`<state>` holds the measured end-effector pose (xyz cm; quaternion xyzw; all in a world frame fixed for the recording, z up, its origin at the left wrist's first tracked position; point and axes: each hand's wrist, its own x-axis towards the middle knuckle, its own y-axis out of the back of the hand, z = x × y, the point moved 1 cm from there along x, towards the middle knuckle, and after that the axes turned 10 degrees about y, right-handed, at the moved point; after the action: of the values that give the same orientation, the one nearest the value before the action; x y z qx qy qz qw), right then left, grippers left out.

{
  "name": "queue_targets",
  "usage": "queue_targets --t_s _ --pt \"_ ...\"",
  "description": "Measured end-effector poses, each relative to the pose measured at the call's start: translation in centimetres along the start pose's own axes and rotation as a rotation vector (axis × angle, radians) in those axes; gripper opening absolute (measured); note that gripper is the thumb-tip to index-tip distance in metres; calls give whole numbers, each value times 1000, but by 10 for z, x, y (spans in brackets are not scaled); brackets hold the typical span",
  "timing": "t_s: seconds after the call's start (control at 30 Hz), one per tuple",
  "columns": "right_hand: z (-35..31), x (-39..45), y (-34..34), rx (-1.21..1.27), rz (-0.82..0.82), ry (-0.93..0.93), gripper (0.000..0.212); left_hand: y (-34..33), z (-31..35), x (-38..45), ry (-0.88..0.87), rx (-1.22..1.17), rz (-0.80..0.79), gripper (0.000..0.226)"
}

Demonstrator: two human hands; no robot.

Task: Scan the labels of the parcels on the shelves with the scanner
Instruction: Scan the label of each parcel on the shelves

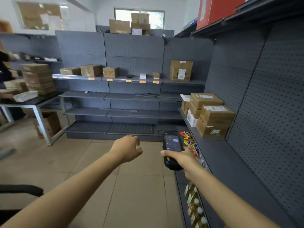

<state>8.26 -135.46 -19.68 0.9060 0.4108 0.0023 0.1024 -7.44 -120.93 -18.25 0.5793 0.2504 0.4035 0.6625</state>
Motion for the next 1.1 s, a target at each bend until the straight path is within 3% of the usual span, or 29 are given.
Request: queue_targets --t_s 0.33,0.4,0.5,0.63,0.9,1.1 --pt "-19 121 -29 88 38 -30 85 -23 -8 131 -68 16 -50 36" --pt "-20 150 -31 161 47 -61 75 -29 -9 162 -67 8 -53 36" --pt "-27 194 -31 280 58 -84 41 -37 -6 209 -59 24 -64 34" --pt "-35 255 -30 306 63 -87 32 -38 0 270 -62 20 -73 29" --pt "-55 357 -46 603 -115 -114 38 -51 -7 363 -59 1 -74 30" --pt "-60 424 -69 654 -113 -138 40 -72 -36 442 -52 7 -139 28"
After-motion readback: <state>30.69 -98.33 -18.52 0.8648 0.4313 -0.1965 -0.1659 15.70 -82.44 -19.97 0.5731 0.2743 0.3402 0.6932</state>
